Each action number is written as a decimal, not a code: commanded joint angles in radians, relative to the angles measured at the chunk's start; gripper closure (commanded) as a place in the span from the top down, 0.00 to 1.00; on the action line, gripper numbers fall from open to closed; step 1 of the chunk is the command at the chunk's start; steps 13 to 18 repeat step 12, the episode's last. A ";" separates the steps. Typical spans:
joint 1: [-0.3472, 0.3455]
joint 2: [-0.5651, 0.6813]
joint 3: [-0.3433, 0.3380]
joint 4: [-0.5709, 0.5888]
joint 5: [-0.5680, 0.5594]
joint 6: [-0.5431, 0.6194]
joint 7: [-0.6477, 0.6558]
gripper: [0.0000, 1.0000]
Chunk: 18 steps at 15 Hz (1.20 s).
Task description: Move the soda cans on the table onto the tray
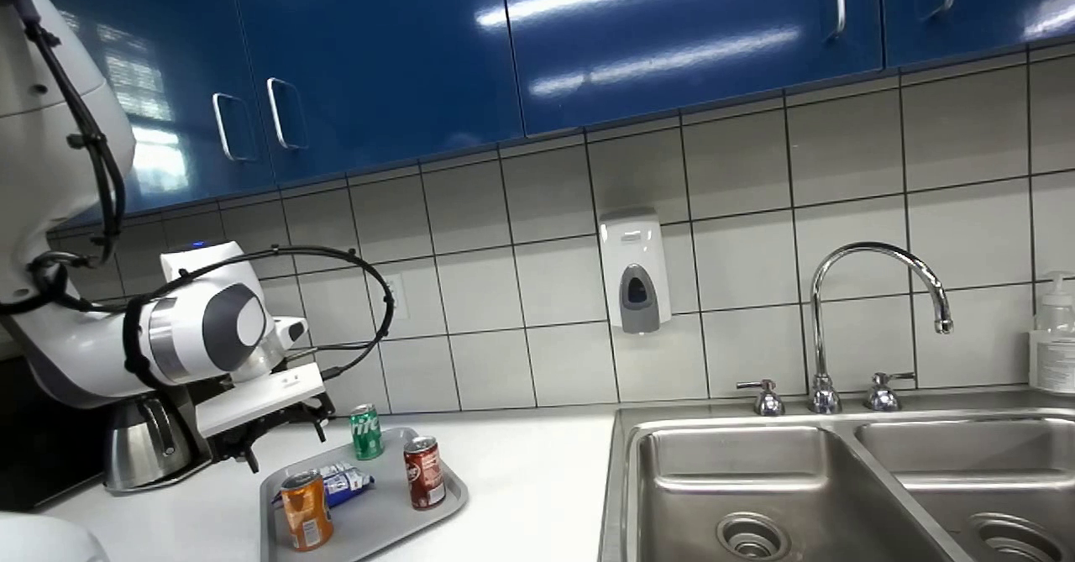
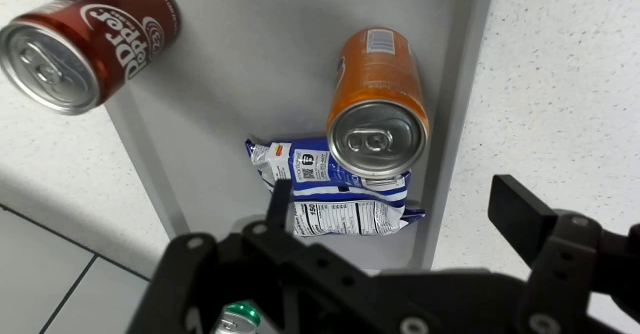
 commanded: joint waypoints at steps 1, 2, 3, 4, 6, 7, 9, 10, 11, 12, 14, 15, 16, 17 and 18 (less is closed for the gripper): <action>-0.001 -0.129 -0.001 -0.099 -0.028 -0.007 0.037 1.00; 0.004 -0.157 -0.003 -0.119 -0.024 -0.012 0.031 1.00; 0.007 -0.189 -0.003 -0.145 -0.026 -0.011 0.036 1.00; 0.009 -0.216 -0.004 -0.164 -0.030 -0.015 0.036 1.00; 0.021 -0.276 -0.006 -0.204 -0.033 -0.027 0.033 1.00; 0.024 -0.167 -0.021 -0.134 -0.022 -0.003 0.016 1.00; 0.030 -0.185 -0.024 -0.146 -0.023 -0.003 0.017 1.00; 0.031 -0.181 -0.026 -0.145 -0.022 -0.003 0.016 1.00; 0.030 -0.172 -0.028 -0.143 -0.021 -0.002 0.016 1.00; 0.030 -0.168 -0.028 -0.142 -0.021 -0.002 0.015 1.00; 0.030 -0.168 -0.028 -0.142 -0.021 -0.002 0.015 1.00; 0.030 -0.168 -0.028 -0.142 -0.021 -0.002 0.015 1.00; 0.030 -0.168 -0.028 -0.142 -0.021 -0.002 0.015 1.00; 0.030 -0.168 -0.028 -0.142 -0.021 -0.002 0.015 1.00; 0.030 -0.168 -0.028 -0.142 -0.021 -0.002 0.015 1.00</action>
